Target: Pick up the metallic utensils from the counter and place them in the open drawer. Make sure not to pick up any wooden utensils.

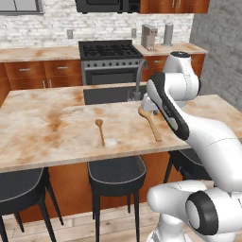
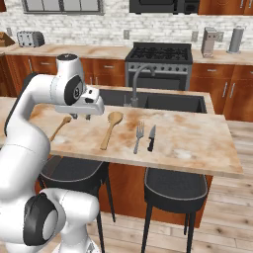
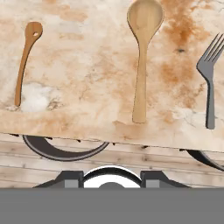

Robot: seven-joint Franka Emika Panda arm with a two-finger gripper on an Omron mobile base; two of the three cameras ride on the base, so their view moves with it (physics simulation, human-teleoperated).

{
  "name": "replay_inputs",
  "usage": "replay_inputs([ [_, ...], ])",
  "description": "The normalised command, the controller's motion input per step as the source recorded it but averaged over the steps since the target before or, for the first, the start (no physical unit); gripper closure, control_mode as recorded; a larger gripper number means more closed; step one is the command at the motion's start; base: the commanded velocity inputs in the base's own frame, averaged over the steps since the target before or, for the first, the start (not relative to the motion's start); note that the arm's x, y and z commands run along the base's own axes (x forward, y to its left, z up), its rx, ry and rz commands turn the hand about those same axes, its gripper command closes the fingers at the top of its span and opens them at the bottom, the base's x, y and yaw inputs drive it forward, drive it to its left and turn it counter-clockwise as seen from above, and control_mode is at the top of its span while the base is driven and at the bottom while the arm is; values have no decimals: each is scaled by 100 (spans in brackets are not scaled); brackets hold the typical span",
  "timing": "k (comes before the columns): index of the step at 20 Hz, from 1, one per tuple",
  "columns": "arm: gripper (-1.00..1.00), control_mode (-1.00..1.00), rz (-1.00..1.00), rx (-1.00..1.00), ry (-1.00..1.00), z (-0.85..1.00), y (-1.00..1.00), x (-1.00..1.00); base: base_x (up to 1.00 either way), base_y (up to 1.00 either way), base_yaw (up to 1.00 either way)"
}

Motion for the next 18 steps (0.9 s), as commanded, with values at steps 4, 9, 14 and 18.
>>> replay_inputs([
  [4,-100,-100,-1,0,-1,-8,0,-1,0,0,0],
  [9,-100,-100,4,-2,3,-36,-46,32,0,0,0],
  [14,-100,-100,11,0,4,-3,-100,66,0,0,0],
  [18,-100,-100,3,0,4,0,-100,41,0,0,0],
])
